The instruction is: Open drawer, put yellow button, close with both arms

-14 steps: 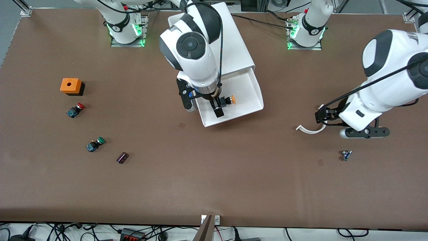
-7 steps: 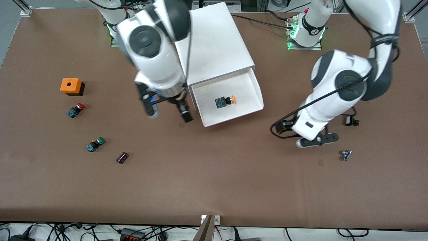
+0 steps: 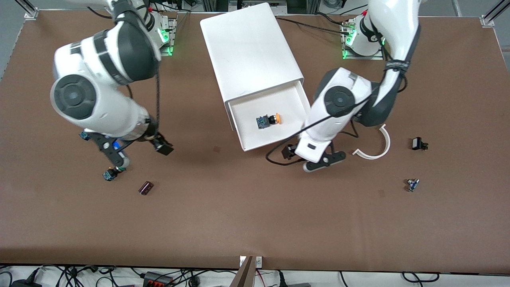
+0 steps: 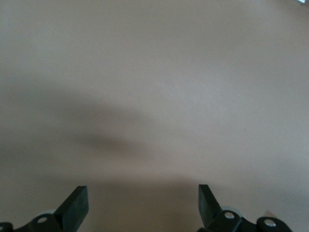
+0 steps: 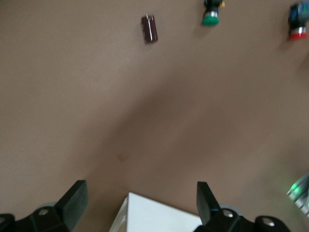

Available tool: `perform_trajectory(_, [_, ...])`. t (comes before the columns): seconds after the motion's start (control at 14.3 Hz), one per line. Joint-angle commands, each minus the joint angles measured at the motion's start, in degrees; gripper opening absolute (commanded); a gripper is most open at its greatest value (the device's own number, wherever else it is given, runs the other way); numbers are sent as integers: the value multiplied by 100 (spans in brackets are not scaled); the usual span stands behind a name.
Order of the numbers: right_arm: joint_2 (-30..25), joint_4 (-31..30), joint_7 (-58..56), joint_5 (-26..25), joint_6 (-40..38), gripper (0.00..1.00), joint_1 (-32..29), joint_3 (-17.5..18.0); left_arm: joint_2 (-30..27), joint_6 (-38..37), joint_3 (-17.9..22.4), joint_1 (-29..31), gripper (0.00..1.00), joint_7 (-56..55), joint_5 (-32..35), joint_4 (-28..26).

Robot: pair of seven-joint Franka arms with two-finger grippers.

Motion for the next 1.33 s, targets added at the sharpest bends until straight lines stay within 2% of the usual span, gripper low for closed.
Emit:
perform_trajectory(0.0, [-75, -29, -1171, 23, -106, 100, -569, 103, 138, -42, 65, -118, 100, -394, 20, 231])
perform_trajectory(0.28, [-75, -47, -2525, -20, -114, 100, -1123, 94, 103, -121, 48, -311, 100, -421, -42, 144])
perform_trajectory(0.42, [-101, -38, -3046, 15, -114, 100, -1387, 94, 77, -497, 4, -391, 100, -325, -42, 117])
perform_trajectory(0.84, [-451, -55, -3557, 23, -88, 100, -1721, 94, 77, -1149, -699, -338, 100, -315, -60, 56])
perform_trajectory(1.12, [-1031, -687, -4565, -20, -18, 100, -2125, 121, 68, -1676, -954, -338, 100, -315, -68, 47])
perform_trajectory(1.26, [-1365, -1073, -5268, -64, 226, 100, -2354, 129, 77, -1826, -1077, -303, 100, -315, -418, 47])
